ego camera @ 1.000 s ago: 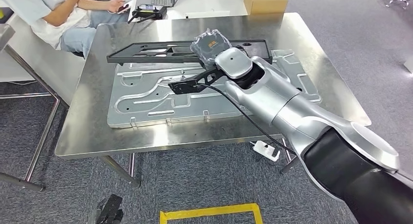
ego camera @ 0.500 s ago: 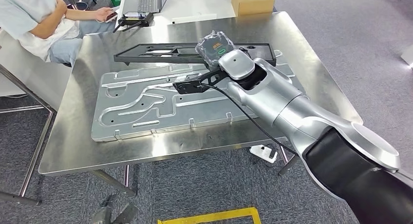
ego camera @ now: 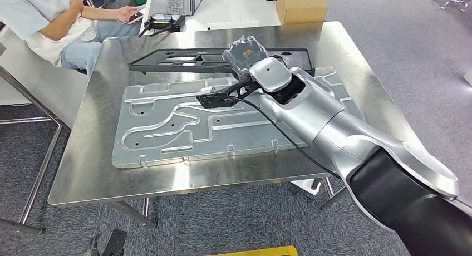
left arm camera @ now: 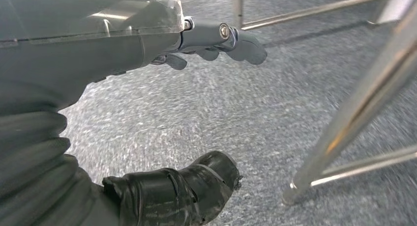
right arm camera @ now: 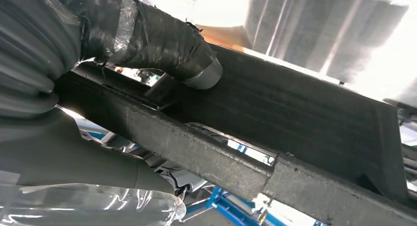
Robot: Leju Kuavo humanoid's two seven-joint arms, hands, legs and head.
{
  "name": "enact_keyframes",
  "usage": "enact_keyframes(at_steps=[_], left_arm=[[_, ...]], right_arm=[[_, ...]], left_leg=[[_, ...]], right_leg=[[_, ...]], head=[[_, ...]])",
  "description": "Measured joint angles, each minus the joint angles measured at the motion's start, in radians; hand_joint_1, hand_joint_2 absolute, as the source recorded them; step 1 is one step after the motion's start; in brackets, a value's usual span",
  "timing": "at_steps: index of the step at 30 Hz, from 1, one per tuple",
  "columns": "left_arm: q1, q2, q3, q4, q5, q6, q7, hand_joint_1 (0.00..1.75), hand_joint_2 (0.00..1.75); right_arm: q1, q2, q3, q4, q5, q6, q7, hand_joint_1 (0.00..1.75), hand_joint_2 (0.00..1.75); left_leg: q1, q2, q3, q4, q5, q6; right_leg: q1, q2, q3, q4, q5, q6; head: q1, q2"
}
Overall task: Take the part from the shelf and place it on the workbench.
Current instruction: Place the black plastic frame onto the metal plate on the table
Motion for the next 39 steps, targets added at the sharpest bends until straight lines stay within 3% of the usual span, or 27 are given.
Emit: enact_keyframes(at_steps=[1,3,7,9,11,13,14,15,16,18,19,21,23,25,28,29,30,31,33,35,39], left_arm=[[0.000,-0.002,0.014,0.000,-0.001,0.000,-0.001,0.00,1.75],[0.000,-0.004,0.025,-0.001,-0.002,0.000,-0.001,0.00,1.75],[-0.001,-0.004,0.042,-0.001,-0.005,0.000,-0.002,0.00,1.75],[-0.003,-0.009,0.075,-0.002,-0.017,0.000,-0.004,0.00,1.75],[-0.007,-0.014,0.102,-0.003,-0.031,0.000,-0.005,0.00,1.75],[-0.010,-0.014,0.120,-0.003,-0.039,0.000,-0.005,0.00,1.75],[-0.010,-0.015,0.129,-0.003,-0.042,0.000,-0.006,0.00,1.75],[-0.010,-0.016,0.136,-0.003,-0.044,0.000,-0.008,0.00,1.75],[-0.010,-0.017,0.142,-0.003,-0.045,0.000,-0.013,0.00,1.75],[-0.011,-0.017,0.156,-0.003,-0.041,0.000,-0.033,0.00,1.75],[-0.013,-0.017,0.165,-0.003,-0.038,0.000,-0.047,0.00,1.75],[-0.017,-0.019,0.187,-0.003,-0.038,0.000,-0.069,0.00,1.75],[-0.021,-0.020,0.205,-0.003,-0.051,0.000,-0.079,0.00,1.75],[-0.023,-0.021,0.218,-0.003,-0.066,0.000,-0.081,0.00,1.75],[-0.031,-0.025,0.237,-0.002,-0.075,0.000,-0.085,0.00,1.75],[-0.033,-0.026,0.244,-0.002,-0.074,0.000,-0.091,0.00,1.75],[-0.035,-0.027,0.251,-0.002,-0.071,0.000,-0.098,0.00,1.31],[-0.036,-0.028,0.257,-0.002,-0.068,0.000,-0.105,0.00,0.87],[-0.037,-0.030,0.267,-0.002,-0.065,-0.001,-0.113,0.00,0.00],[-0.039,-0.031,0.275,-0.002,-0.065,-0.001,-0.113,0.00,0.00],[-0.041,-0.033,0.289,-0.001,-0.066,-0.001,-0.114,0.00,0.00]], right_arm=[[-0.001,-0.001,0.000,0.000,0.000,0.000,0.000,1.75,1.75],[-0.001,-0.002,0.000,0.000,0.000,0.000,0.000,1.75,1.75],[-0.001,-0.002,0.000,0.000,0.000,-0.002,-0.001,1.75,1.75],[-0.002,-0.003,0.000,0.000,0.000,-0.005,-0.002,1.75,1.75],[-0.002,-0.005,0.000,0.000,0.000,-0.006,-0.003,1.75,1.75],[0.002,-0.005,0.000,0.000,0.001,-0.006,-0.004,1.75,1.75],[0.006,-0.005,0.000,0.000,0.001,-0.006,-0.005,1.75,1.75],[0.009,-0.005,0.000,0.000,0.001,-0.006,-0.007,1.75,1.75],[0.011,-0.005,0.000,0.000,0.001,-0.006,-0.007,1.75,1.75],[0.011,-0.005,0.000,0.000,0.001,-0.006,-0.008,1.75,1.75],[0.009,-0.005,0.000,0.000,0.001,-0.006,-0.008,1.75,1.75],[0.008,-0.006,0.000,0.000,0.002,-0.006,-0.008,0.87,0.87],[0.008,-0.007,0.000,0.000,0.002,-0.008,-0.009,0.00,0.00],[0.004,-0.009,0.000,-0.001,0.002,-0.010,-0.009,0.00,0.00],[0.003,-0.012,0.000,-0.001,0.002,-0.014,-0.009,0.00,0.00],[0.006,-0.013,0.000,-0.001,0.002,-0.014,-0.009,0.00,0.00],[0.009,-0.013,0.000,-0.001,0.002,-0.015,-0.009,0.00,0.00],[0.010,-0.013,0.000,-0.001,0.002,-0.015,-0.009,0.00,0.00],[0.009,-0.014,0.000,-0.001,0.002,-0.015,-0.009,0.00,0.00],[0.008,-0.013,0.000,-0.002,0.002,-0.016,-0.009,0.00,0.00],[0.007,-0.014,0.000,-0.003,0.002,-0.017,-0.010,0.00,0.00]], left_leg=[[0.001,-0.001,0.003,0.006,-0.008,-0.004],[0.001,-0.002,0.005,0.012,-0.016,-0.008],[-0.001,-0.004,0.003,0.017,-0.022,-0.016],[-0.002,-0.001,-0.003,0.037,-0.040,-0.033],[0.001,0.003,-0.046,0.124,-0.079,-0.048],[0.001,0.003,-0.123,0.252,-0.114,-0.053],[0.001,0.003,-0.151,0.286,-0.111,-0.053],[0.001,0.003,-0.162,0.282,-0.088,-0.051],[0.001,0.003,-0.154,0.240,-0.046,-0.047],[-0.004,0.003,-0.106,0.108,0.037,-0.032],[-0.009,0.003,-0.083,0.056,0.058,-0.025],[-0.017,0.002,-0.062,0.019,0.054,-0.013],[-0.014,0.003,-0.053,0.000,0.050,-0.006],[-0.007,0.005,-0.037,-0.018,0.051,0.000],[-0.005,0.007,-0.025,-0.023,0.045,0.009],[-0.005,0.006,-0.025,-0.020,0.042,0.010],[-0.004,0.006,-0.024,-0.016,0.037,0.009],[-0.003,0.005,-0.023,-0.009,0.031,0.007],[-0.002,0.002,-0.021,0.009,0.015,-0.002],[-0.005,0.000,-0.026,0.027,0.003,-0.014],[-0.004,0.001,-0.031,0.034,-0.006,-0.032]], right_leg=[[-0.002,-0.001,0.022,-0.059,0.032,0.000],[-0.003,-0.003,0.042,-0.114,0.056,0.000],[0.001,-0.001,0.051,-0.119,0.042,-0.006],[0.002,0.002,0.068,-0.131,0.027,-0.023],[-0.001,0.004,0.083,-0.137,0.018,-0.041],[0.001,0.006,0.094,-0.137,0.008,-0.046],[0.002,0.007,0.101,-0.136,0.003,-0.046],[0.004,0.008,0.109,-0.136,-0.003,-0.046],[0.005,0.009,0.119,-0.136,-0.010,-0.046],[0.009,0.009,0.137,-0.137,-0.022,-0.042],[0.009,0.009,0.142,-0.139,-0.027,-0.039],[0.009,0.009,0.144,-0.144,-0.030,-0.031],[0.009,0.007,0.147,-0.149,-0.034,-0.021],[0.012,0.004,0.133,-0.112,-0.057,-0.012],[0.011,0.001,0.033,0.069,-0.128,-0.003],[0.009,0.001,0.002,0.114,-0.134,-0.001],[0.007,0.000,-0.013,0.124,-0.121,0.001],[0.004,0.000,-0.008,0.094,-0.088,0.003],[0.001,-0.002,0.039,-0.029,-0.015,0.004],[0.002,-0.001,0.074,-0.107,0.010,-0.002],[0.004,0.002,0.080,-0.121,0.008,-0.025]], head=[[0.000,0.000],[0.001,0.000],[0.000,0.000],[-0.003,0.000],[-0.006,0.000],[-0.008,0.000],[-0.008,0.000],[-0.008,0.000],[-0.008,0.000],[-0.007,0.000],[-0.006,0.000],[-0.006,0.000],[-0.008,0.000],[-0.004,0.000],[0.001,0.000],[0.001,0.000],[0.001,0.000],[0.001,0.000],[0.001,0.000],[0.000,0.000],[-0.002,0.000]])
